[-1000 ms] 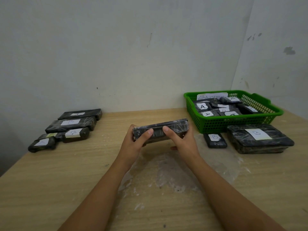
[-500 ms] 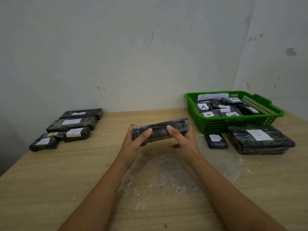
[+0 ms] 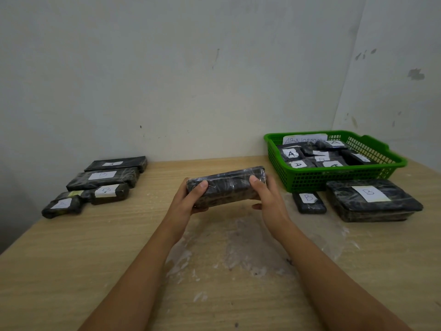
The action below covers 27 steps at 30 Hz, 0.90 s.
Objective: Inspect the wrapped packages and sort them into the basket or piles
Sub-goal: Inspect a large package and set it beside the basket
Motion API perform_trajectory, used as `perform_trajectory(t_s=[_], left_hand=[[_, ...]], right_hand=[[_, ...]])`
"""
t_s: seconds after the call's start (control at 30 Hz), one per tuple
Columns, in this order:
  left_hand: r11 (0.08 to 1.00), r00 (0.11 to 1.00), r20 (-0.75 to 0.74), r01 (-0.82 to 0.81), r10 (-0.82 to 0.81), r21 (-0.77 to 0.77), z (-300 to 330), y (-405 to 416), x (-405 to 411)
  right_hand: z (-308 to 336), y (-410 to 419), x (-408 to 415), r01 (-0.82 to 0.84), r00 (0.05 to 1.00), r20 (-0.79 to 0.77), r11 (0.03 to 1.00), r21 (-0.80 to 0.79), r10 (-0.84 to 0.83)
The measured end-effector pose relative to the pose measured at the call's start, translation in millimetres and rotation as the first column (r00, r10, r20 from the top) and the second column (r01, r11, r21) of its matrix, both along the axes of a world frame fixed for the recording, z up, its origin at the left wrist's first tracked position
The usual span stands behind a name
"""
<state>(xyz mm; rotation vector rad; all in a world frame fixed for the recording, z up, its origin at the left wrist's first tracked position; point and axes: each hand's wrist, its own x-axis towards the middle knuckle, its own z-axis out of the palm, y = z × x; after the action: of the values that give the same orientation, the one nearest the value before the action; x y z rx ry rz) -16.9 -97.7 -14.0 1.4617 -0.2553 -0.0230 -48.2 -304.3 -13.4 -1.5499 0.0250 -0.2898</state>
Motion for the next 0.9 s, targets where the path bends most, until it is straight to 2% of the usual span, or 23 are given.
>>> perform_trajectory(t_s=[0.23,0.47,0.63,0.77,0.9], left_hand=[[0.997,0.998,-0.039,0.053,-0.055,-0.052,0.4,2.1,2.0],[0.995,0.996,-0.094,0.001,-0.011,-0.099,3.3,0.0,1.8],[0.984,0.969,-0.181,0.177,-0.17,0.026,6.3,0.4,-3.6],[0.965,0.989,-0.07,0.144,-0.132,0.219,9.9,0.8,-4.0],[0.982,0.993,-0.073,0.101,-0.09,0.16,11.2,-1.8,-4.8]], right_hand=[[-0.6,-2.7,-0.5,0.021,1.0,0.015,0.998,-0.059,-0.02],[3.1,-8.7,2.1,-0.051,0.999,-0.017,0.993,-0.102,0.049],[6.1,-16.6,3.9,0.102,0.994,0.063,0.98,-0.168,-0.092],[3.5,-23.4,10.4,0.175,0.984,0.012,0.964,-0.201,-0.176],[3.6,-20.4,10.3,0.125,0.991,-0.031,0.983,-0.134,-0.13]])
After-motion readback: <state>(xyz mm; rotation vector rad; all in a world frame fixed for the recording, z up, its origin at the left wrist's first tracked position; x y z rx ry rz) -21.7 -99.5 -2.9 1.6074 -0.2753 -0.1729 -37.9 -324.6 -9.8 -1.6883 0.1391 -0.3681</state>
